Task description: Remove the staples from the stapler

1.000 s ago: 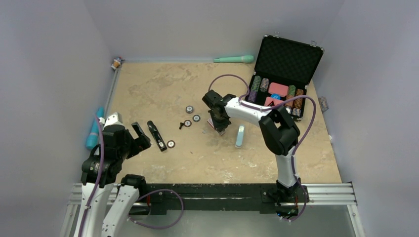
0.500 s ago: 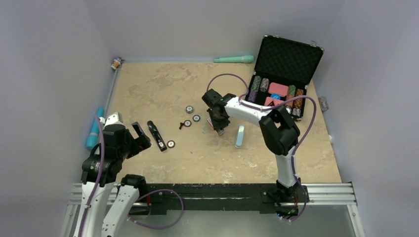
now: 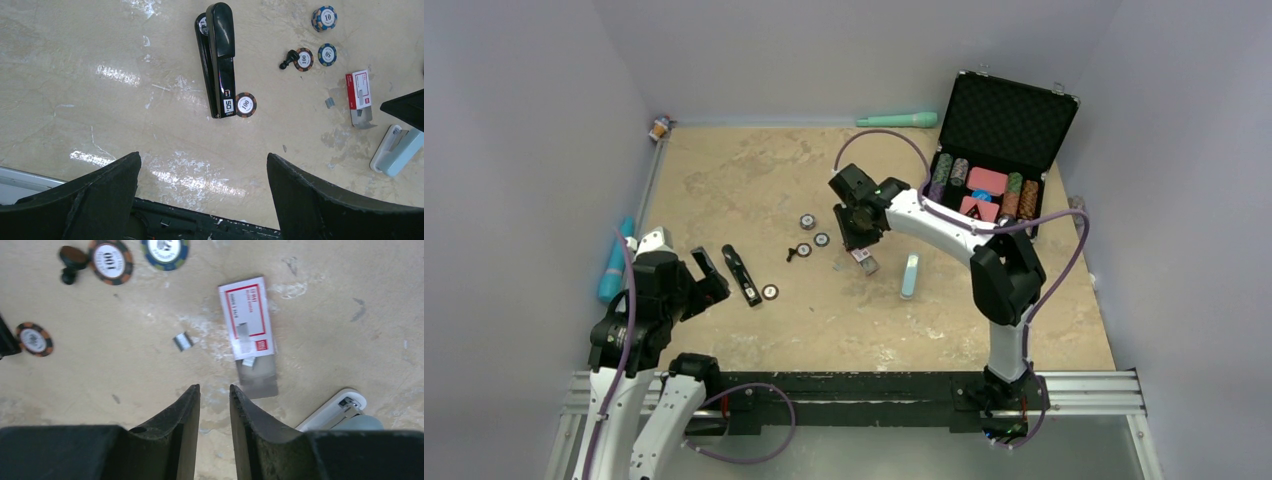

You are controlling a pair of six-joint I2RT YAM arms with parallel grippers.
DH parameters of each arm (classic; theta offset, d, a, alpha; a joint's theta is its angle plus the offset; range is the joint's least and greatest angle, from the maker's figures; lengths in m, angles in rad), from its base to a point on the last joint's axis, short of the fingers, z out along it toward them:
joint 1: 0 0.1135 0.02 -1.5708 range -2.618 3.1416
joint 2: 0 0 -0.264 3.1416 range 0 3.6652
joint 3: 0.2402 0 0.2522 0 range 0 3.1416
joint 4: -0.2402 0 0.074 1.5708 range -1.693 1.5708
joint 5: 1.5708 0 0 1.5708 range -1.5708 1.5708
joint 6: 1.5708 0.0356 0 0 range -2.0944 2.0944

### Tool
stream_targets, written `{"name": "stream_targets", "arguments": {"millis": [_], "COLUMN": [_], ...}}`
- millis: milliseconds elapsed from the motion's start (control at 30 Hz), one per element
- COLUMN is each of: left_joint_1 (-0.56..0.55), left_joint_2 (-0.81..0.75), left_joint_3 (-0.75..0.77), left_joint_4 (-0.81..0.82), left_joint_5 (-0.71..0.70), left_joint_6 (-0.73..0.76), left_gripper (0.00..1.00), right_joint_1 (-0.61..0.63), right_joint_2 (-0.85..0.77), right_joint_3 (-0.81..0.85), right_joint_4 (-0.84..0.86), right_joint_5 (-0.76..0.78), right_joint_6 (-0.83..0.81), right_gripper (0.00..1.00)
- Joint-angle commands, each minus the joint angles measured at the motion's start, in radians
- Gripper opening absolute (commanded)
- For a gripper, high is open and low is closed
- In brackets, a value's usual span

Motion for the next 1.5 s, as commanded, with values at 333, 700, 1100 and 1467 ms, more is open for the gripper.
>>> {"name": "stream_targets", "arguments": {"millis": [333, 700, 1100, 1467], "left_joint_1": [0.010, 0.010, 0.011, 0.020], "left_joint_2": [0.009, 0.001, 0.006, 0.003], "left_joint_3": [0.004, 0.005, 0.004, 0.004], "left_joint_4": [0.011, 0.011, 0.011, 0.013], "left_joint_5": [0.008, 0.005, 0.010, 0.010], "left_joint_6": [-0.005, -0.005, -0.005, -0.004], "left_gripper": [0.98, 0.98, 0.98, 0.98], "right_joint_1": [0.164, 0.165, 0.165, 0.129], "right_joint_2": [0.079, 0.136, 0.176, 0.252], "right_joint_3": [0.090, 0.137, 0.144, 0.201], "right_joint_4": [0.041, 0.005, 0.036, 0.016], "right_joint_5": [-0.053, 0.034, 0.057, 0.067], "right_joint_6": [-0.103, -0.133, -0.125, -0.141], "right_gripper": [0.39, 0.58, 0.76, 0.58]}}
